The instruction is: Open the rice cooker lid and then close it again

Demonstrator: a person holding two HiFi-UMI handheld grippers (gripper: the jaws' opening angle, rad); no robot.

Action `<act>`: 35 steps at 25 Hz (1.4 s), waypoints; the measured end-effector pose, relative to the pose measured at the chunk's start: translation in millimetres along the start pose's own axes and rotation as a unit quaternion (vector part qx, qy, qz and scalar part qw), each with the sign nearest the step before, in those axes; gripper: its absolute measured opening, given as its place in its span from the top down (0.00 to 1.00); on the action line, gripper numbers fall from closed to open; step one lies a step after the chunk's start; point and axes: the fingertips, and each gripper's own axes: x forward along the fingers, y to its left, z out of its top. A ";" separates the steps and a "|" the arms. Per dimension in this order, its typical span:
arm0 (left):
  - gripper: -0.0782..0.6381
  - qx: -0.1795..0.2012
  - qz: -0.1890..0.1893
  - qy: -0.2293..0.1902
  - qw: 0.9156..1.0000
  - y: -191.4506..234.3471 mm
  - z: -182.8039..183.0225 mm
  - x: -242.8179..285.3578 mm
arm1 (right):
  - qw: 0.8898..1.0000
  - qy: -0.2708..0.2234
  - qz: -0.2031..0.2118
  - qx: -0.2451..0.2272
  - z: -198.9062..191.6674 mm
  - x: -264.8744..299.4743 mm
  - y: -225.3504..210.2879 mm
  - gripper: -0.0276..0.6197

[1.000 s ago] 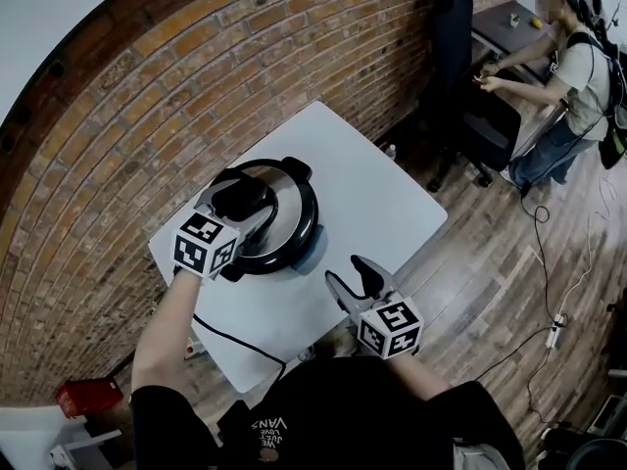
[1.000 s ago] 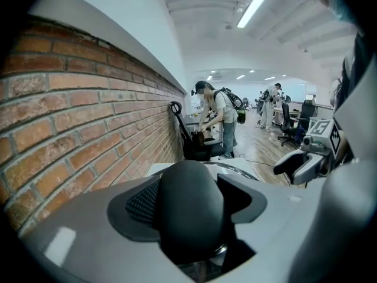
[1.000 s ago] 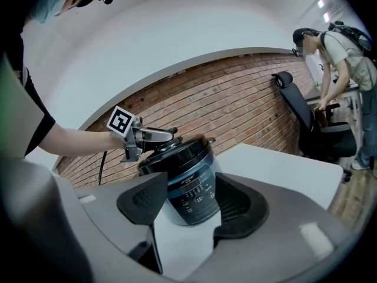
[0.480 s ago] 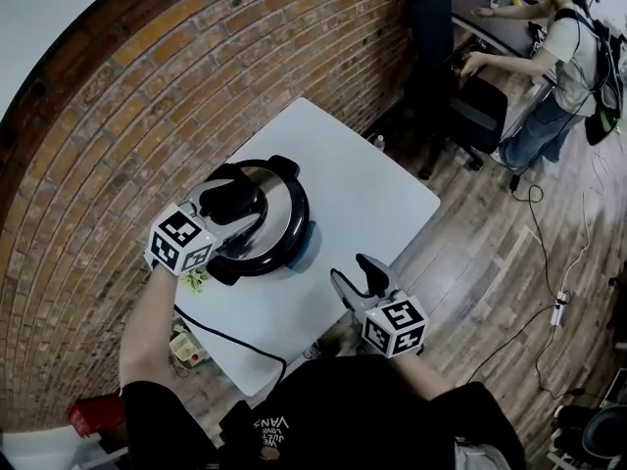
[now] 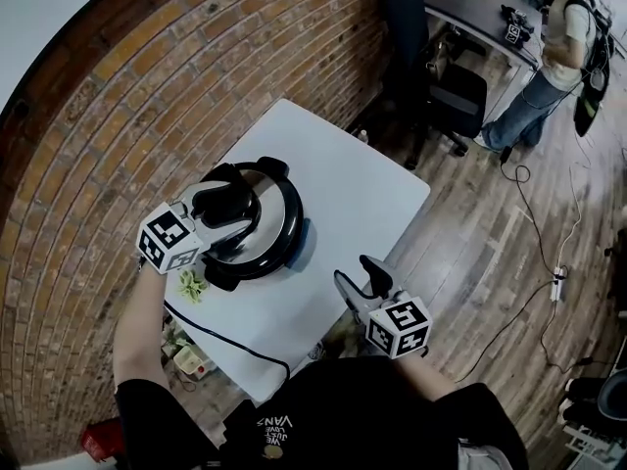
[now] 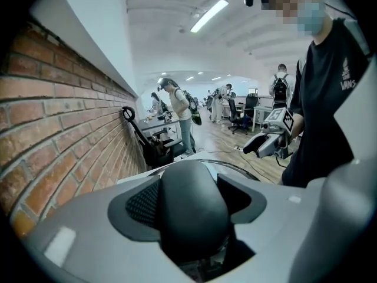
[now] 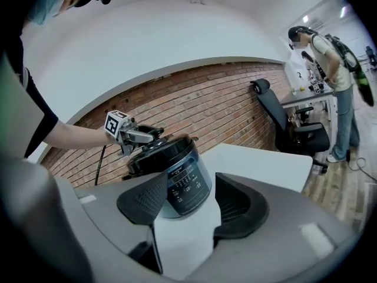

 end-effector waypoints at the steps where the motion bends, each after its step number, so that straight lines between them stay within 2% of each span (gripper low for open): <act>1: 0.47 0.001 0.001 -0.001 1.000 0.1 0.2 0.0 | 1.000 -0.001 -0.003 0.000 -0.6 -1.1 1.4 0.58; 10: 0.48 0.009 0.015 -0.003 1.000 -1.2 7.5 -4.0 | 1.000 -0.019 -0.023 0.004 0.5 -14.0 12.6 0.58; 17: 0.48 -0.009 0.048 -0.050 0.998 -0.1 30.7 -26.9 | 0.999 -0.034 -0.018 0.007 9.0 -23.4 16.4 0.58; 21: 0.49 -0.040 0.084 -0.098 0.991 5.7 44.2 -53.3 | 0.999 -0.048 -0.003 0.010 23.9 -22.3 19.3 0.58; 23: 0.49 -0.076 0.109 -0.135 0.982 11.0 49.4 -73.8 | 0.998 -0.055 0.008 0.008 32.4 -20.1 24.0 0.58; 26: 0.49 -0.128 0.144 -0.185 0.964 14.2 50.2 -105.2 | 0.998 -0.062 0.027 0.006 42.7 -15.7 30.8 0.58; 31: 0.49 -0.188 0.201 -0.222 0.935 12.5 34.0 -146.7 | 0.996 -0.061 0.061 0.004 54.1 -2.4 44.5 0.58; 35: 0.49 -0.248 0.251 -0.266 0.897 1.6 9.2 -177.9 | 0.995 -0.056 0.085 0.000 59.2 6.7 53.8 0.58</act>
